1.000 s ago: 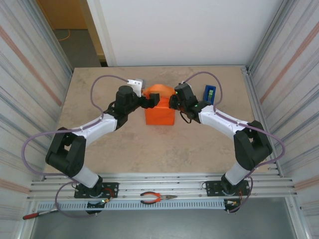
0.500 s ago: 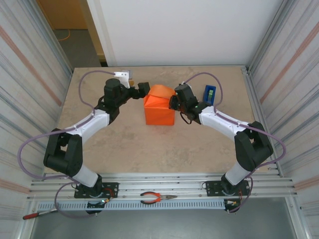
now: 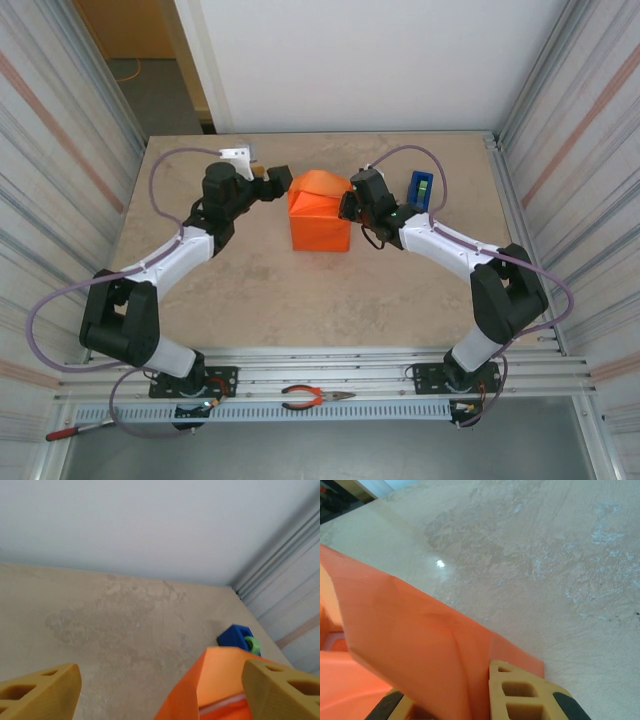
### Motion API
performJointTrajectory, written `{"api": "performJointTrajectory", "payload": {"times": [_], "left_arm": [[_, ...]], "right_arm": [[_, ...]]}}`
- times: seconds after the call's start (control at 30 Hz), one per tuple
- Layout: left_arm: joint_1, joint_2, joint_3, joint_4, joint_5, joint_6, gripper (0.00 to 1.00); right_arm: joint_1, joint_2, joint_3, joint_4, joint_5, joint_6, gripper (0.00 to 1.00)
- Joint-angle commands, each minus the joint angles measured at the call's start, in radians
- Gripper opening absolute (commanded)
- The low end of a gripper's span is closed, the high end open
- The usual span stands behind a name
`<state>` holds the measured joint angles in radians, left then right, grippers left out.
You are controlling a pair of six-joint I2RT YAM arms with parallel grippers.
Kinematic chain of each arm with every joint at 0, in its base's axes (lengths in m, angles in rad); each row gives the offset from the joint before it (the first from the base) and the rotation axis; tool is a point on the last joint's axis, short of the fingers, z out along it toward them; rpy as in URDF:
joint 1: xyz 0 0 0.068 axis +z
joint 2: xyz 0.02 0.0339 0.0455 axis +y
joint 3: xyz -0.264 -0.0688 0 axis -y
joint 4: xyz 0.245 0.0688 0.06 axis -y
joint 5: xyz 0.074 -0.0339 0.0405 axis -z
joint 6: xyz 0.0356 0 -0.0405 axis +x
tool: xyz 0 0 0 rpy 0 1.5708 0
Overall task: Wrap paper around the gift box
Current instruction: Fold the wrapping paper for the gift box.
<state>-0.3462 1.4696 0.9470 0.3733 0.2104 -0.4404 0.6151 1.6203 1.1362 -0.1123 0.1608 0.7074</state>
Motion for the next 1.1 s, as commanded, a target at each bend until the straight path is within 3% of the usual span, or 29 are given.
{"api": "performJointTrajectory", "payload": {"times": [0.0, 0.13, 0.43, 0.93, 1.0, 1.03, 1.07], "left_arm": [[0.007, -0.034, -0.015, -0.053, 0.056, -0.082, 0.76], [-0.031, -0.083, -0.102, -0.01, 0.015, -0.074, 0.74], [-0.181, -0.071, -0.126, -0.026, -0.125, 0.078, 0.8], [-0.191, 0.144, 0.004, -0.015, -0.28, 0.18, 0.8], [-0.189, 0.155, 0.001, -0.01, -0.307, 0.186, 0.77], [-0.189, 0.159, 0.002, -0.01, -0.315, 0.189, 0.76], [-0.188, 0.165, 0.002, -0.009, -0.316, 0.189, 0.75]], "right_arm": [[0.014, 0.011, -0.029, -0.134, -0.003, 0.008, 0.0], [0.013, 0.0, -0.036, -0.138, 0.002, 0.01, 0.0], [0.014, -0.001, -0.047, -0.132, 0.0, 0.017, 0.0], [0.005, -0.008, -0.052, -0.136, -0.017, 0.008, 0.0], [-0.001, -0.018, -0.047, -0.141, -0.018, 0.002, 0.09], [-0.005, -0.027, -0.042, -0.146, -0.02, -0.001, 0.2], [-0.009, -0.036, -0.037, -0.151, -0.021, -0.008, 0.37]]}}
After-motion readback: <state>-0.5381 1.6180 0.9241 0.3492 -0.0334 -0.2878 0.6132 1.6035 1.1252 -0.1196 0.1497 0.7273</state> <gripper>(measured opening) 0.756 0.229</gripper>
